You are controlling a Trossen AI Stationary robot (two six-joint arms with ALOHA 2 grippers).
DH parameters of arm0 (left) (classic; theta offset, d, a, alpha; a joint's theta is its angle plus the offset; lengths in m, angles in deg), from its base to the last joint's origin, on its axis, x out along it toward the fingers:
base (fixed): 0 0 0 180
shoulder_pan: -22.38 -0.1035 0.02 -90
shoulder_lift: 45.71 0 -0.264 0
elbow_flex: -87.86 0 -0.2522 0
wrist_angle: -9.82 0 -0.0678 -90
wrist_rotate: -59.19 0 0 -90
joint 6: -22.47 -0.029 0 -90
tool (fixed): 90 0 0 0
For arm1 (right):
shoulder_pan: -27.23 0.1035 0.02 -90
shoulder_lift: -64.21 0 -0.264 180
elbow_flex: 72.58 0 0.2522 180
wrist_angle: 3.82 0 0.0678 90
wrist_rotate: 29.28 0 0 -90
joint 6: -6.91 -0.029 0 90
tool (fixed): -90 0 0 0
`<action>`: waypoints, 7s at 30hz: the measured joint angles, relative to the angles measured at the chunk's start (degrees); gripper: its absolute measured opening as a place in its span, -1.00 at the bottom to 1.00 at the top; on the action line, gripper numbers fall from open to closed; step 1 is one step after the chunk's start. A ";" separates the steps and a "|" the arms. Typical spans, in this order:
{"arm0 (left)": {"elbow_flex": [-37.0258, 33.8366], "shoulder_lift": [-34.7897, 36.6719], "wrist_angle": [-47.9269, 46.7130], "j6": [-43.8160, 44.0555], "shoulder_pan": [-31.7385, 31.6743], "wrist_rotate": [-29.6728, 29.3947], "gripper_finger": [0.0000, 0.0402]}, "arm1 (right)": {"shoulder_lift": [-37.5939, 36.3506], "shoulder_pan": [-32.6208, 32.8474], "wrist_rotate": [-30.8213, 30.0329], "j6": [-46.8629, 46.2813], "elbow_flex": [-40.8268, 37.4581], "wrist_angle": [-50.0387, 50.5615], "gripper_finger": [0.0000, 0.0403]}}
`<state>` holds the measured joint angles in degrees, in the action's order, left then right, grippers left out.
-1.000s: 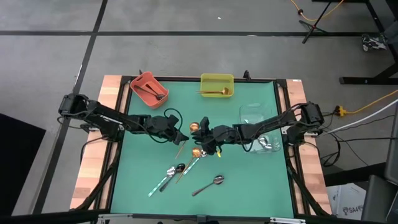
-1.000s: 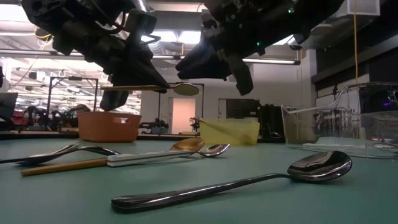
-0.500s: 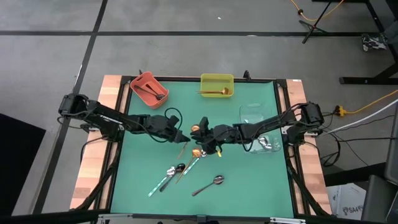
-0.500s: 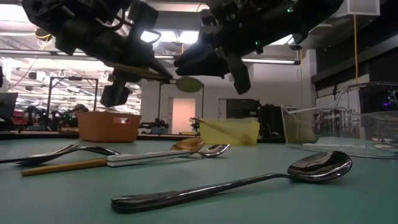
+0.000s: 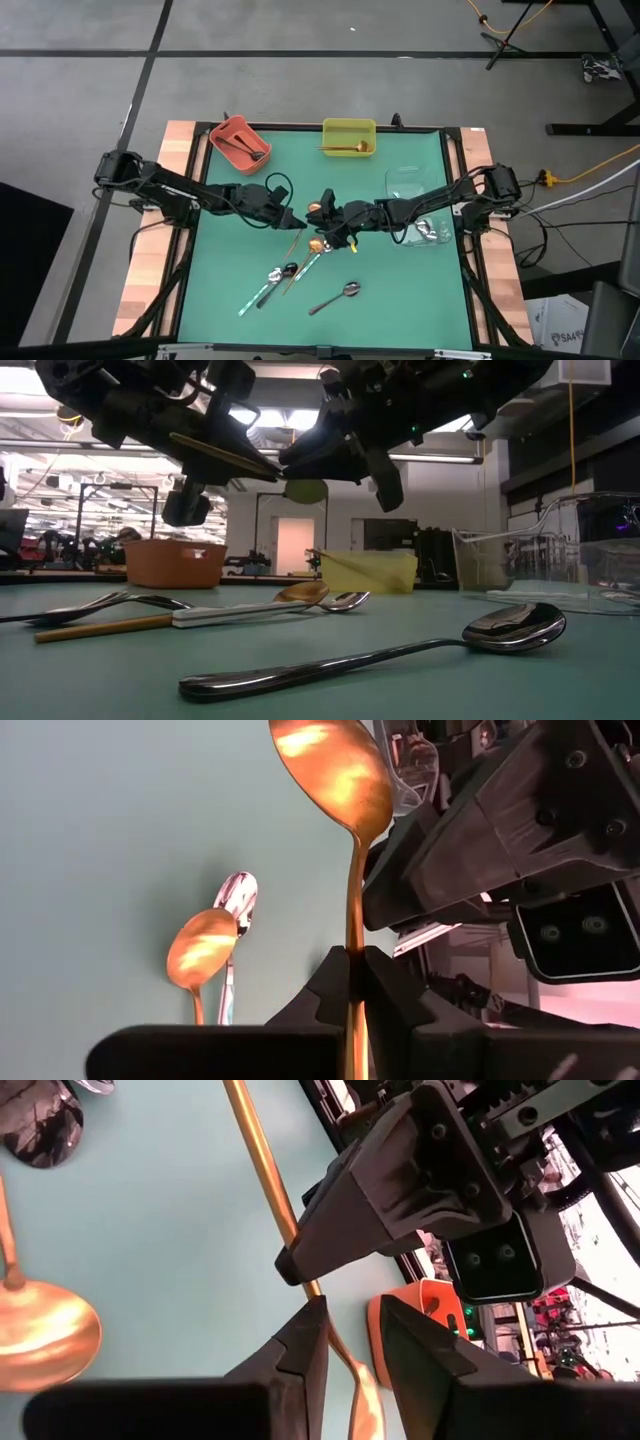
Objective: Sort silverware by color (type)
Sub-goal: Put the gold spoon into the yellow bin
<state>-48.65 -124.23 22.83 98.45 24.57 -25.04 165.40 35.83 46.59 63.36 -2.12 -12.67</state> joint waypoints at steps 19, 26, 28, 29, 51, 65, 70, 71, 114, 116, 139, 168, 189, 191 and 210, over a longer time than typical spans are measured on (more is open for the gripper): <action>0.02 0.00 -0.43 0.11 0.03 2.69 -0.95 | -0.02 0.04 2.78 1.09 0.02 1.66 -0.53; 0.02 0.00 -0.42 0.38 0.02 2.65 -0.95 | -0.02 0.04 1.07 1.14 0.02 1.72 -0.53; 0.02 0.00 -0.44 0.60 0.02 2.56 -0.95 | -0.02 0.02 1.26 1.13 0.02 1.73 -0.53; 0.02 0.00 -0.44 1.27 0.02 2.54 -0.95 | -0.02 0.02 1.60 1.14 0.02 1.72 -0.53; 0.02 -0.02 3.86 5.15 0.00 2.15 -0.95 | -0.07 -0.02 1.73 4.07 0.02 0.79 -0.53; 0.02 -0.02 4.23 5.14 0.01 2.22 -0.95 | -0.07 0.00 1.53 4.28 0.02 -0.74 -0.81; 0.02 -0.02 4.06 5.16 0.00 2.32 -0.94 | -0.07 0.00 1.51 4.46 0.02 -0.31 -0.92; 0.02 -0.02 4.06 5.16 0.00 2.32 -0.93 | -0.07 0.00 1.49 4.44 0.01 -0.33 -0.93; 0.07 0.28 1.17 -3.44 -1.29 -2.53 -0.78 | -0.04 5.65 2.91 0.39 0.00 3.17 -1.00; 0.07 0.28 1.09 -5.31 -1.19 -2.87 -0.78 | -0.25 6.47 0.95 0.40 0.02 3.35 -1.00; 0.00 0.15 -24.01 -21.41 0.07 -16.36 -0.78 | -10.78 3.49 -9.50 0.74 0.02 9.45 -1.00; 0.02 0.15 -23.28 -22.49 4.66 -23.40 -0.78 | -11.04 -37.23 12.75 -12.91 0.02 14.51 -1.00; 0.02 0.15 -23.22 -22.16 4.66 -23.38 -0.78 | 0.11 -43.12 17.74 -18.90 0.02 16.17 -1.00; 0.02 0.15 -23.24 -22.16 4.66 -23.38 -0.78 | 0.18 -43.12 16.50 -18.86 0.02 16.38 -1.00; 0.02 0.15 -23.24 -22.16 4.66 -23.34 -0.78 | 0.33 -43.15 11.06 -18.69 0.02 17.02 -1.00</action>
<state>-48.63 -124.08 -0.41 76.29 29.23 -48.37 165.73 -7.31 57.65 44.67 -2.09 4.35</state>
